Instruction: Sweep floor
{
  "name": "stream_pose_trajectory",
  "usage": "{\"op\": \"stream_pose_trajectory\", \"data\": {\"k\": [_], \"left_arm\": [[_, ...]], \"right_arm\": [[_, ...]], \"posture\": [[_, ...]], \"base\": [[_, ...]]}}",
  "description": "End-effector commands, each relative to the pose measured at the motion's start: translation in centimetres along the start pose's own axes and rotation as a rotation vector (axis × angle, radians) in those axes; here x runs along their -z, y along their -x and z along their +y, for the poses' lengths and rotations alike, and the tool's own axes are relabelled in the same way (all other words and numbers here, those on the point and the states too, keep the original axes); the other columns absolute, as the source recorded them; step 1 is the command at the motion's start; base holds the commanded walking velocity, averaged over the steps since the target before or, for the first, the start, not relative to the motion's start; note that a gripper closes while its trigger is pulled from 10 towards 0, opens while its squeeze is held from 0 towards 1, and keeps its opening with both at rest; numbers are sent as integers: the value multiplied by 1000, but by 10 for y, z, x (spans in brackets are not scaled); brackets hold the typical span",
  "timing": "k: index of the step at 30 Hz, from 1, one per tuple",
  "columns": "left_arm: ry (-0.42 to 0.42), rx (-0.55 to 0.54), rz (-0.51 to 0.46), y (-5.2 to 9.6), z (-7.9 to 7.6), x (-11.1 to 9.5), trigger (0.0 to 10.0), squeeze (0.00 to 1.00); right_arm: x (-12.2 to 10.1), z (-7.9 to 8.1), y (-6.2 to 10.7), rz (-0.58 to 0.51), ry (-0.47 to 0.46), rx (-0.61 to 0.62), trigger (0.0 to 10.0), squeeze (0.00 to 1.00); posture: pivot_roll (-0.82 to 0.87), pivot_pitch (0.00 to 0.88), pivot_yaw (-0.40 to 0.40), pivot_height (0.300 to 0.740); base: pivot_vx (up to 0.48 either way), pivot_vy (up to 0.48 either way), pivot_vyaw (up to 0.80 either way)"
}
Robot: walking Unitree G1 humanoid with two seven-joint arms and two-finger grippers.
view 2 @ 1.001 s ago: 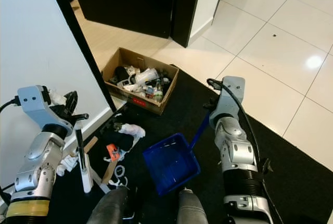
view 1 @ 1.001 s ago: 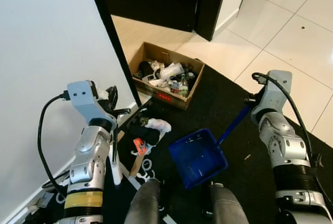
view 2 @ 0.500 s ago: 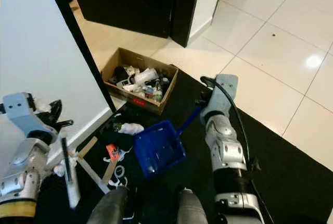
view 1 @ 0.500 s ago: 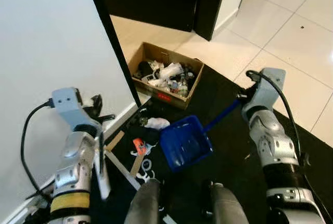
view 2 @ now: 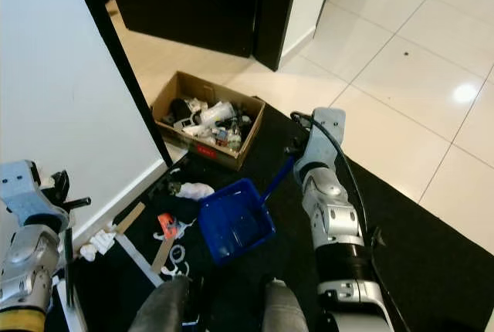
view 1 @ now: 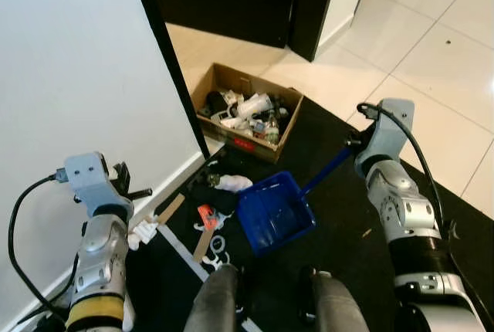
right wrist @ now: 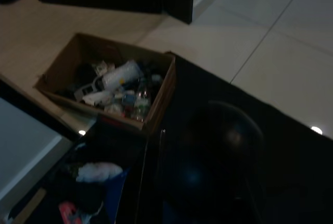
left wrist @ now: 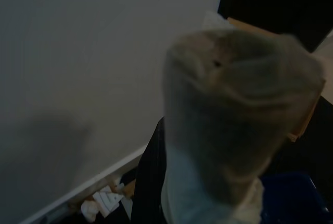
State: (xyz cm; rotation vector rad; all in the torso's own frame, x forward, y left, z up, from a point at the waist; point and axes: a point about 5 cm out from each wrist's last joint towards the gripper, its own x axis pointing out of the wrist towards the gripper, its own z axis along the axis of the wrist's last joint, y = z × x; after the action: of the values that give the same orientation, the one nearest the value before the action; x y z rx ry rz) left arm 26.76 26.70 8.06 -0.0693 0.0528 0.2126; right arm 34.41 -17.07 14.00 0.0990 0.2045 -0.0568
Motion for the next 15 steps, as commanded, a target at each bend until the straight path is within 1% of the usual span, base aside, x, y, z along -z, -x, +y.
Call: {"op": "stream_pose_trajectory", "data": {"k": [1, 4, 6, 7, 10, 12, 13, 15], "left_arm": [[-41, -3, 34, 5, 7, 8, 10000, 0], [8, 1, 22, 5, 4, 9, 10000, 0], [27, -6, 20, 5, 3, 11, 10000, 0], [28, -8, 18, 5, 2, 11, 10000, 0], [37, 0, 66, 4, -1, 17, 10000, 0], [37, 0, 66, 4, -1, 17, 10000, 0], [29, 21, 75, 4, -5, 18, 10000, 0], [27, 26, 72, 5, -6, 18, 10000, 0]], "right_arm": [[-16, 0, 3, -32, -10, -21, 10000, 0], [-19, 3, 7, -8, 5, -56, 10000, 0], [-20, 2, 8, -8, 19, -52, 10000, 0], [-20, 1, 9, -8, 21, -50, 10000, 0], [-17, -3, 10, 18, 22, -31, 10000, 0], [-17, -3, 10, 18, 22, -31, 10000, 0], [-15, -6, 12, 37, 12, -26, 10000, 0], [-15, -6, 13, 42, 11, -26, 10000, 0]], "posture": [[43, 225, 23, 740], [37, 229, 20, 740], [34, 229, 19, 740], [34, 229, 19, 740], [31, 231, 19, 740], [31, 231, 19, 740], [33, 233, 18, 740], [33, 233, 18, 740]], "base": [[0, 0, 0], [0, 0, 0], [0, 0, 0], [0, 0, 0], [0, 0, 0], [0, 0, 0], [0, 0, 0], [0, 0, 0]]}}
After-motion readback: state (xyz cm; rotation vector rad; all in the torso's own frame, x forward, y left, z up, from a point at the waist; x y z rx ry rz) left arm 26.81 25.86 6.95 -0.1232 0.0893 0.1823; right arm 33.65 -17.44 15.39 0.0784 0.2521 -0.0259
